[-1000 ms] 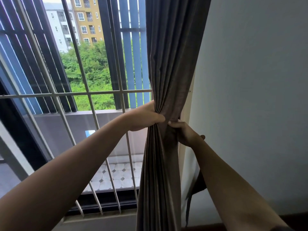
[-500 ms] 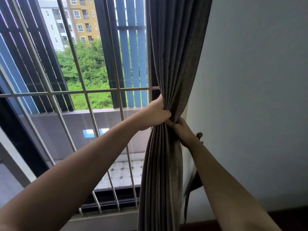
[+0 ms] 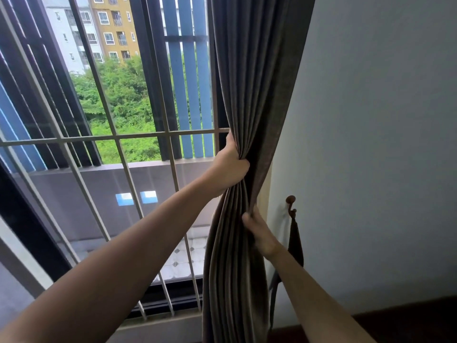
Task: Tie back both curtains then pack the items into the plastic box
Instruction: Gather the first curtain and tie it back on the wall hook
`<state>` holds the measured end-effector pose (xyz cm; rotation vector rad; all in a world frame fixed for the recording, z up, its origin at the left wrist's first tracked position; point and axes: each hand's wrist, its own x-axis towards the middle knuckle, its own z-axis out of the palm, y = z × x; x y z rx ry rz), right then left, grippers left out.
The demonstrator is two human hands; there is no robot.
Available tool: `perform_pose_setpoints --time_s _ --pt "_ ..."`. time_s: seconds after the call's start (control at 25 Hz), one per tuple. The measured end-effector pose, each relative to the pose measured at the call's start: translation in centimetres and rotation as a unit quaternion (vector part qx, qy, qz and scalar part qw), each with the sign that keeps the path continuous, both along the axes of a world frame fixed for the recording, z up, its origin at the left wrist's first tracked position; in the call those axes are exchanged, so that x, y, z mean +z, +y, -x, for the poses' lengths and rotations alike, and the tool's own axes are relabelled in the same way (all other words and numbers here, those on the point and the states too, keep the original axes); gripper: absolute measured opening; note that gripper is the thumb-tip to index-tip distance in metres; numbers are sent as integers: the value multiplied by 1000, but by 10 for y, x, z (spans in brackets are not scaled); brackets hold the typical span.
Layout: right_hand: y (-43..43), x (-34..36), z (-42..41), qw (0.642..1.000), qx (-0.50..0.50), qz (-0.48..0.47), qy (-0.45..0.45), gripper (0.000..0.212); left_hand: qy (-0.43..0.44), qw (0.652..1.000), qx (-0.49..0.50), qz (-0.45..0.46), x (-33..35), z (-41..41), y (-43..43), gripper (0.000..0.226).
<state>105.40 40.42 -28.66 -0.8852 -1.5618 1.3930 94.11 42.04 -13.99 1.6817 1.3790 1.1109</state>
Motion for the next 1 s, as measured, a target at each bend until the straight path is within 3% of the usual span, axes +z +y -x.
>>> perform_pose_setpoints --time_s 0.12,0.28,0.56,0.72,0.88,1.0 --pt "-4 -7 17 982 -132 -86 -104 91 -27 1000 3 -4 -5 -9 3 91" --pt "0 -3 37 963 -239 -71 -100 63 -41 998 36 -20 -8 -19 6 94" --pt "4 -11 47 946 -288 -96 -110 47 57 987 143 -49 -31 -27 -6 105" --pt "5 -25 45 932 -312 -132 -131 61 48 985 164 -20 -44 -30 -3 98" --pt "0 -42 42 929 -326 -109 -139 43 60 990 129 -9 -43 -30 1 87" --pt "3 -52 52 900 -359 -146 -200 41 43 986 159 -14 -47 -34 -2 93"
